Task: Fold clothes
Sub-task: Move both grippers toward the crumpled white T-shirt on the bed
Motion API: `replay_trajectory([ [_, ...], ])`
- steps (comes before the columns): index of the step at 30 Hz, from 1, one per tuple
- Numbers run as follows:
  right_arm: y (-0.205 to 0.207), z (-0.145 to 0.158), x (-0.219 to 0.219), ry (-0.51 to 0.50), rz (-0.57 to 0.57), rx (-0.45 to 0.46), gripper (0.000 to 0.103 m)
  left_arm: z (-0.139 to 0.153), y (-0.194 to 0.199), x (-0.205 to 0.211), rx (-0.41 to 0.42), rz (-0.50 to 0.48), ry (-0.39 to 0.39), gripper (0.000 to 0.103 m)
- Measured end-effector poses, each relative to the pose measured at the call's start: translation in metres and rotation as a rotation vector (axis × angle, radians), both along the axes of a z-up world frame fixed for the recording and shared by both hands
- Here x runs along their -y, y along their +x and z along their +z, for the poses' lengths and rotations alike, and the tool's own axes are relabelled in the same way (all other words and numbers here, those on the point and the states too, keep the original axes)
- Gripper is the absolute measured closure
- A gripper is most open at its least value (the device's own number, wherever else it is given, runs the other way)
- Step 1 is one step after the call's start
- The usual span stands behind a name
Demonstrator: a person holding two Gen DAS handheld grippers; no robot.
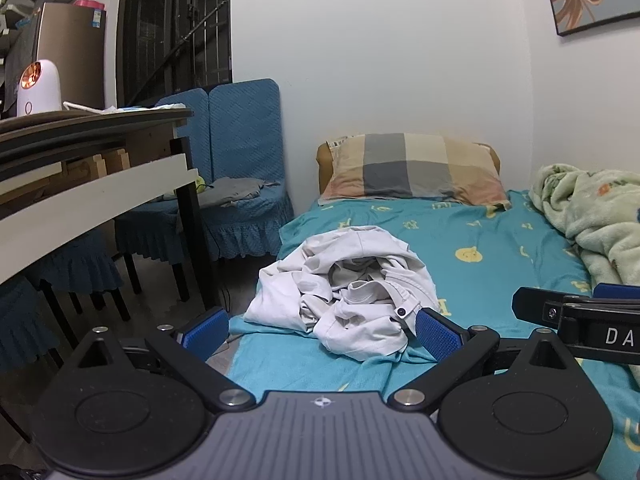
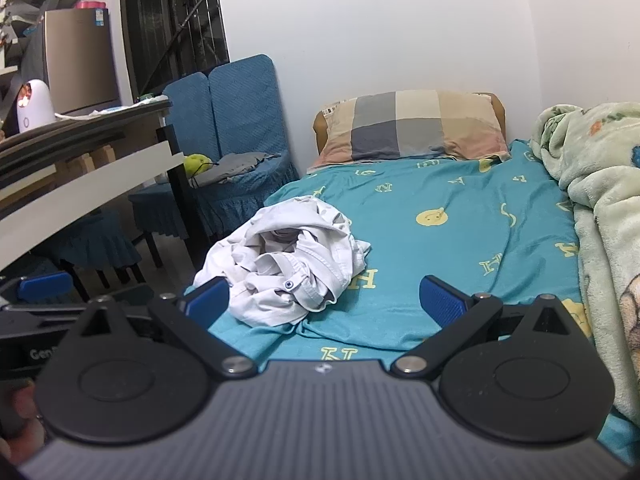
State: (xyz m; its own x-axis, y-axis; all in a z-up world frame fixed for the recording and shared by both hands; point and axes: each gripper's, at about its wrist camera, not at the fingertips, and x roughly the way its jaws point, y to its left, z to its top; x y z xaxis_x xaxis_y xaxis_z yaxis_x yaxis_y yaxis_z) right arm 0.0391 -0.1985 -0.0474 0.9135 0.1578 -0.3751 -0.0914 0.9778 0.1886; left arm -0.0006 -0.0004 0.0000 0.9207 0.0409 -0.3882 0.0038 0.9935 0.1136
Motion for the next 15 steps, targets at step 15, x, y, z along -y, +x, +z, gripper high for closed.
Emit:
replay_trajectory([
  [15, 0.003, -0.004, 0.003, 0.001, -0.027, 0.008, 0.0, -0.008, -0.008, -0.003, -0.039, 0.005, -0.069, 0.001],
])
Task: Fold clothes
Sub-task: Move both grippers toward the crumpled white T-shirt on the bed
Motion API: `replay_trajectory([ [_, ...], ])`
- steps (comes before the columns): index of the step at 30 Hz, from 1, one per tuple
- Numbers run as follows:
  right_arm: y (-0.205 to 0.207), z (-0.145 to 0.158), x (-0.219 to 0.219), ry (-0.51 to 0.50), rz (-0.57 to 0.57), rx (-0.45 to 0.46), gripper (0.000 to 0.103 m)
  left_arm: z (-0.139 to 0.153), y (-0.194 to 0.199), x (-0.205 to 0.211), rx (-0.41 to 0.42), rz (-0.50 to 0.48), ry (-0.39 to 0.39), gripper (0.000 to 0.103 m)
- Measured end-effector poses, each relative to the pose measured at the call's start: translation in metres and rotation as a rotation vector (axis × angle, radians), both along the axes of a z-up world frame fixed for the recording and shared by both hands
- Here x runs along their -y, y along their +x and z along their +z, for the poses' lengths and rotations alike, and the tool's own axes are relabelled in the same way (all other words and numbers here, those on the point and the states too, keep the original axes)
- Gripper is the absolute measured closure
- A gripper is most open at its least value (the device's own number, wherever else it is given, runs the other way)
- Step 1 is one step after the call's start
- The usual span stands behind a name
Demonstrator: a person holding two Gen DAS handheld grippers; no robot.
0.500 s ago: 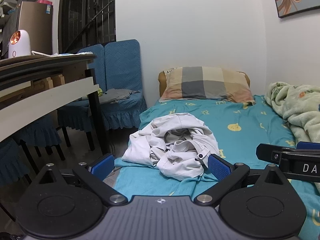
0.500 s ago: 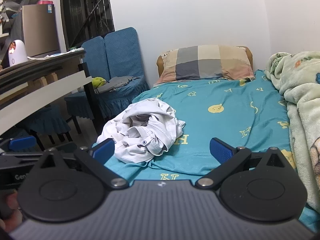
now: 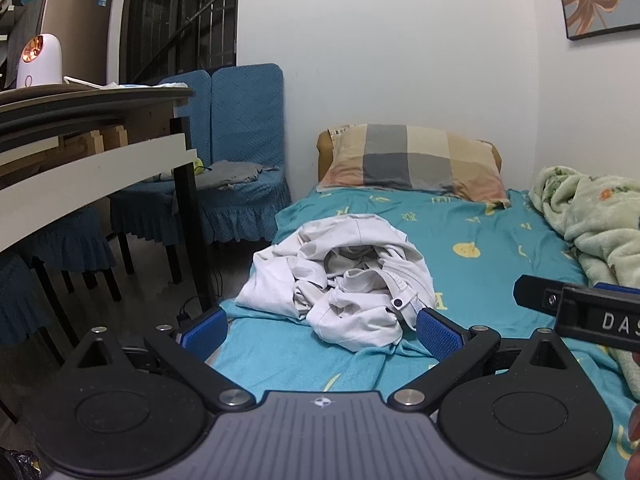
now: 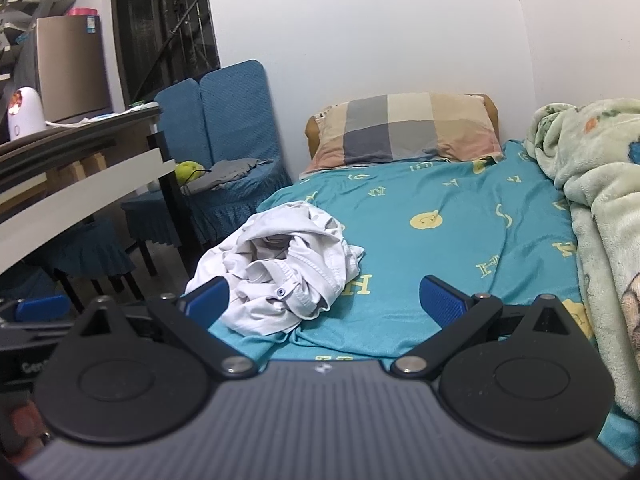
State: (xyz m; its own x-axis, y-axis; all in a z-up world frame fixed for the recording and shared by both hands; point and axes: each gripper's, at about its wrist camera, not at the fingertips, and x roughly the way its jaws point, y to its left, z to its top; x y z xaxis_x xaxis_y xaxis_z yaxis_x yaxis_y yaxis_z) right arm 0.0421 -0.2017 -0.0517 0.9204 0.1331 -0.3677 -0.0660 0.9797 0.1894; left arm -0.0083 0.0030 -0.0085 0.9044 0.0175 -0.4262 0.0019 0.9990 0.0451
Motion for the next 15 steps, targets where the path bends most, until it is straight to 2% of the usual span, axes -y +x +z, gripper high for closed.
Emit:
replay_trajectory([
  [5, 0.001, -0.001, 0.001, 0.0, -0.009, 0.003, 0.0, -0.004, 0.0, 0.003, 0.0, -0.009, 0.021, 0.001],
  [15, -0.006, 0.006, 0.013, 0.005, -0.059, 0.031, 0.0, -0.013, 0.004, 0.003, -0.042, -0.006, 0.013, 0.001],
])
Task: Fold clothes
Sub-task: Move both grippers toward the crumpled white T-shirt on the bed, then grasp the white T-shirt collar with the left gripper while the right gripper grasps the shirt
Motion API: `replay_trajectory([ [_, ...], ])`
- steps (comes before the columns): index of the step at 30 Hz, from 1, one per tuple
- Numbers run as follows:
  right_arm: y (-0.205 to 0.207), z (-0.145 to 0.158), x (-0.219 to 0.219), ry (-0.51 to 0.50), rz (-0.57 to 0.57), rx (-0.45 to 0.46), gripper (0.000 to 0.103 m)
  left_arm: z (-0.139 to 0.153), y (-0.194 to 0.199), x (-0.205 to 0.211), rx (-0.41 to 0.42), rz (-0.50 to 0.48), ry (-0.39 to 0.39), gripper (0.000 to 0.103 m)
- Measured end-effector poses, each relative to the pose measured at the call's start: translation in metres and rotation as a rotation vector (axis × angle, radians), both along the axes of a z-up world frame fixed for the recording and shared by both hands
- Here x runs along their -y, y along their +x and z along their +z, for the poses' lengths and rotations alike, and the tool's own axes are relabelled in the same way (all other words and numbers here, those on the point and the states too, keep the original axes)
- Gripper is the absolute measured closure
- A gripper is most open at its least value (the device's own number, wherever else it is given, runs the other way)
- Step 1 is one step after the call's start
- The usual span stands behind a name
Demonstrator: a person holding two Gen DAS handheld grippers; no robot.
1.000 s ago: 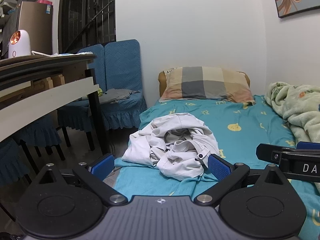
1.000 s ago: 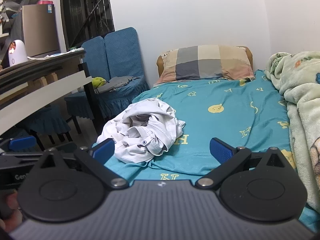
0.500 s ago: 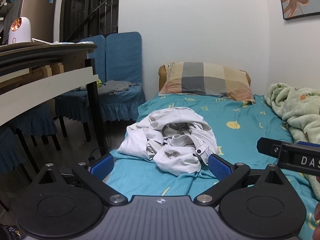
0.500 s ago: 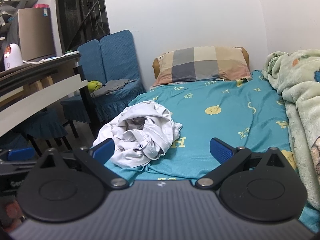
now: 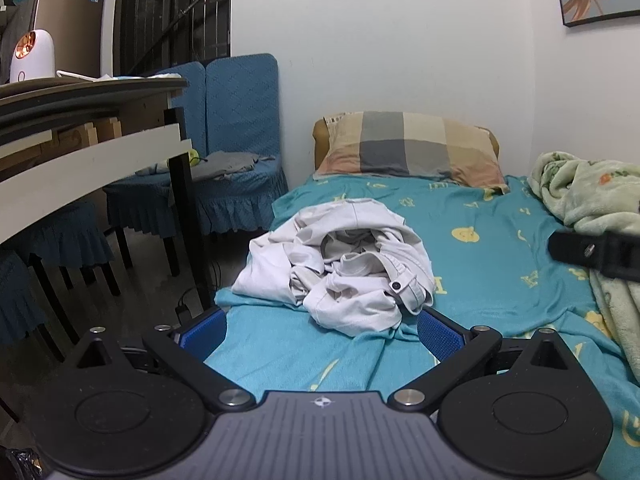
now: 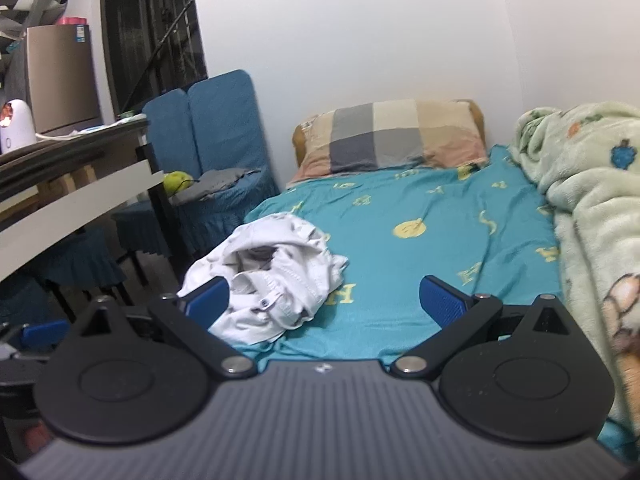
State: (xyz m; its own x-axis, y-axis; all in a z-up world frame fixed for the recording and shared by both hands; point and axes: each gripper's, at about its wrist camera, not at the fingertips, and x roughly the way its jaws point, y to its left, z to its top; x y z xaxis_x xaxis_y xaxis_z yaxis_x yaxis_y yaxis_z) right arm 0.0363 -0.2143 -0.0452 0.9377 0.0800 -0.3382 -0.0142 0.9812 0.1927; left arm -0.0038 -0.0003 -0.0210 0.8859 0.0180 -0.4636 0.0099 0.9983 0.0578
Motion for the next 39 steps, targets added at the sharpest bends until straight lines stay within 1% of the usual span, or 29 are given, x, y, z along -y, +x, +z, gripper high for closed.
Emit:
replay_trajectory([
  [4, -0.003, 0.004, 0.007, 0.021, -0.006, 0.012, 0.0, -0.004, 0.003, 0.003, -0.018, -0.01, 0.007, 0.002],
  [7, -0.003, 0.005, 0.01, 0.028, 0.0, 0.004, 0.0, -0.006, 0.004, 0.003, -0.031, -0.036, -0.017, 0.006],
  [11, 0.0, 0.001, 0.009, -0.019, -0.009, -0.057, 0.0, -0.009, 0.009, 0.009, -0.048, -0.039, -0.001, 0.007],
  [14, -0.002, 0.003, 0.015, 0.0, -0.024, -0.066, 0.0, -0.011, 0.019, 0.015, -0.069, -0.044, -0.006, 0.007],
  [18, -0.007, 0.008, 0.026, 0.034, -0.047, -0.06, 0.0, -0.015, 0.048, 0.024, -0.111, -0.058, -0.04, 0.008],
  [22, -0.005, 0.009, 0.036, 0.07, -0.058, -0.062, 0.0, -0.025, 0.091, 0.03, -0.177, -0.066, -0.128, 0.01],
  [24, -0.004, 0.008, 0.037, 0.078, -0.058, -0.066, 0.0, -0.032, 0.113, 0.032, -0.199, -0.061, -0.179, 0.014],
  [26, 0.0, 0.007, 0.039, 0.088, -0.056, -0.076, 0.0, -0.041, 0.133, 0.035, -0.227, -0.054, -0.221, 0.016],
  [29, 0.006, 0.003, 0.041, 0.106, -0.054, -0.094, 0.0, -0.057, 0.162, 0.041, -0.261, -0.036, -0.244, 0.018],
  [32, 0.012, -0.002, 0.044, 0.121, -0.051, -0.111, 0.0, -0.073, 0.186, 0.044, -0.281, -0.014, -0.257, 0.026],
  [33, 0.014, -0.004, 0.045, 0.125, -0.051, -0.115, 0.0, -0.078, 0.193, 0.046, -0.287, -0.007, -0.256, 0.03],
  [35, 0.019, -0.007, 0.047, 0.133, -0.055, -0.126, 0.0, -0.087, 0.205, 0.048, -0.3, 0.005, -0.251, 0.041],
  [37, 0.025, -0.01, 0.047, 0.142, -0.056, -0.134, 0.0, -0.093, 0.212, 0.048, -0.304, 0.011, -0.234, 0.061],
  [38, 0.027, -0.011, 0.048, 0.142, -0.056, -0.136, 0.0, -0.095, 0.214, 0.047, -0.305, 0.013, -0.226, 0.064],
  [39, 0.03, -0.012, 0.049, 0.142, -0.057, -0.138, 0.0, -0.096, 0.216, 0.046, -0.304, 0.011, -0.217, 0.071],
])
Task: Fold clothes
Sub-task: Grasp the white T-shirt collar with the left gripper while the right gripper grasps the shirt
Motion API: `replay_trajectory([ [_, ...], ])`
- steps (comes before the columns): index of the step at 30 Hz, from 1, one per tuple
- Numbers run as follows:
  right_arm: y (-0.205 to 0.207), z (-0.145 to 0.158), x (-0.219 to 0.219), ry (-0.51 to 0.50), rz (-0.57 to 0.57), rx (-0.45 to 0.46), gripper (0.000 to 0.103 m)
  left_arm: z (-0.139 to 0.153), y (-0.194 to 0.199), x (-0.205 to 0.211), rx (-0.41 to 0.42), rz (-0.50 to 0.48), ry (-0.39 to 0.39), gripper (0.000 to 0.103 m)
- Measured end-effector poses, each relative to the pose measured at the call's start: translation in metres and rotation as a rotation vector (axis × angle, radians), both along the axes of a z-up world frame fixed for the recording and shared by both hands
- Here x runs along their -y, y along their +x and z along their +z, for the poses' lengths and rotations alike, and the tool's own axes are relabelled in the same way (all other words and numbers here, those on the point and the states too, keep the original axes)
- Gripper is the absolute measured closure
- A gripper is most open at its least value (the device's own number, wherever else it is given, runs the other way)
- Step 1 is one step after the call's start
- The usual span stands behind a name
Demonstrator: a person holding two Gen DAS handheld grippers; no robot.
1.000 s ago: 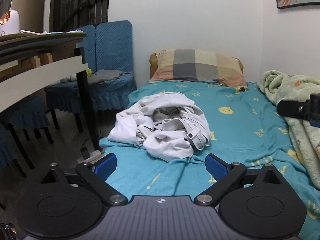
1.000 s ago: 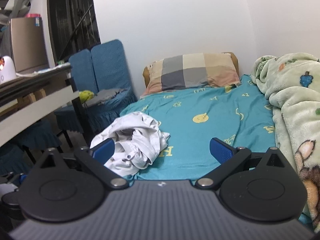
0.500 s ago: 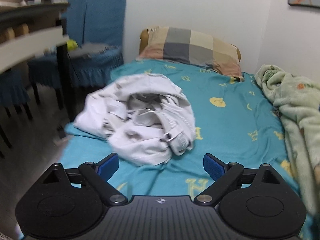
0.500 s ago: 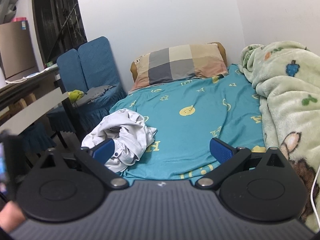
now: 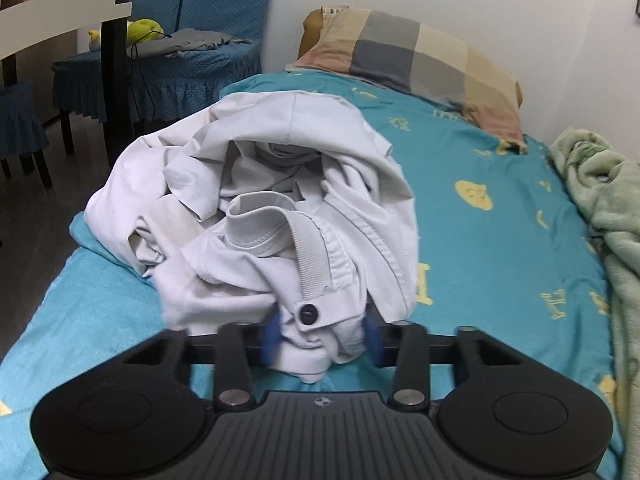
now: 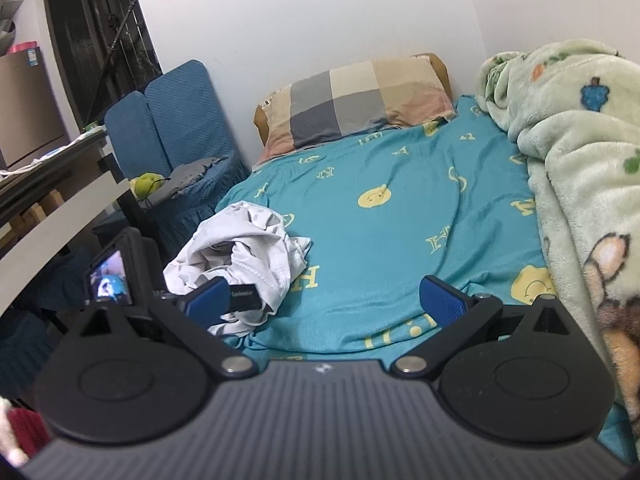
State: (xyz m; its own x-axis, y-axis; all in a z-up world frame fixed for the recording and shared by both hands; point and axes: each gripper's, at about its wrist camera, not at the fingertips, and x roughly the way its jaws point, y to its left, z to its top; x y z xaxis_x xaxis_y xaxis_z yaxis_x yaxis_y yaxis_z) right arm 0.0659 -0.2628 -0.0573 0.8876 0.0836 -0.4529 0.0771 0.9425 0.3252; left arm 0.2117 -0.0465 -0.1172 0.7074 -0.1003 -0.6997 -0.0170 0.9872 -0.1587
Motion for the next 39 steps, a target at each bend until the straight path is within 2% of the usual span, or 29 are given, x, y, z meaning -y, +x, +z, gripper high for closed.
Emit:
replay_trajectory([
  [3, 0.006, -0.003, 0.003, 0.002, -0.006, -0.007, 0.0, 0.003, -0.004, -0.008, 0.004, -0.013, -0.012, 0.082],
  [7, 0.007, -0.001, 0.015, 0.023, -0.048, 0.009, 0.0, 0.022, -0.02, -0.019, 0.029, -0.025, -0.027, 0.091],
  [11, 0.006, 0.001, 0.026, 0.033, -0.082, 0.022, 0.0, 0.054, -0.049, -0.03, 0.065, -0.056, -0.035, 0.095],
  [16, 0.001, 0.007, 0.032, 0.065, -0.097, 0.037, 0.0, 0.089, -0.107, -0.045, 0.079, -0.147, -0.006, 0.096],
  [19, -0.002, 0.009, 0.028, 0.091, -0.037, 0.026, 0.0, 0.091, -0.141, -0.062, 0.024, -0.161, -0.013, 0.096],
  [23, 0.006, 0.006, 0.015, 0.149, 0.082, -0.077, 0.0, 0.083, -0.172, -0.085, -0.054, -0.14, -0.011, 0.097],
  [26, 0.021, 0.005, 0.0, 0.179, 0.19, -0.144, 0.0, 0.079, -0.18, -0.095, -0.054, -0.121, -0.007, 0.097],
  [29, 0.035, 0.006, -0.03, 0.123, 0.293, -0.167, 0.0, 0.079, -0.183, -0.103, -0.039, -0.122, -0.036, 0.096],
  [30, 0.041, 0.006, -0.04, 0.101, 0.331, -0.17, 0.002, 0.077, -0.183, -0.104, -0.039, -0.12, -0.039, 0.094],
  [32, 0.056, 0.002, -0.063, 0.054, 0.413, -0.187, 0.014, 0.071, -0.181, -0.107, -0.053, -0.105, -0.042, 0.093],
  [33, 0.063, -0.002, -0.073, 0.033, 0.449, -0.202, 0.027, 0.069, -0.18, -0.111, -0.067, -0.092, -0.057, 0.089],
  [34, 0.071, -0.006, -0.082, 0.012, 0.483, -0.218, 0.033, 0.066, -0.178, -0.115, -0.081, -0.075, -0.08, 0.082],
  [37, 0.089, -0.023, -0.105, -0.04, 0.552, -0.223, 0.033, 0.06, -0.174, -0.129, -0.116, -0.025, -0.148, 0.072],
  [39, 0.097, -0.036, -0.116, -0.07, 0.568, -0.229, 0.034, 0.057, -0.17, -0.138, -0.109, 0.0, -0.177, 0.068],
])
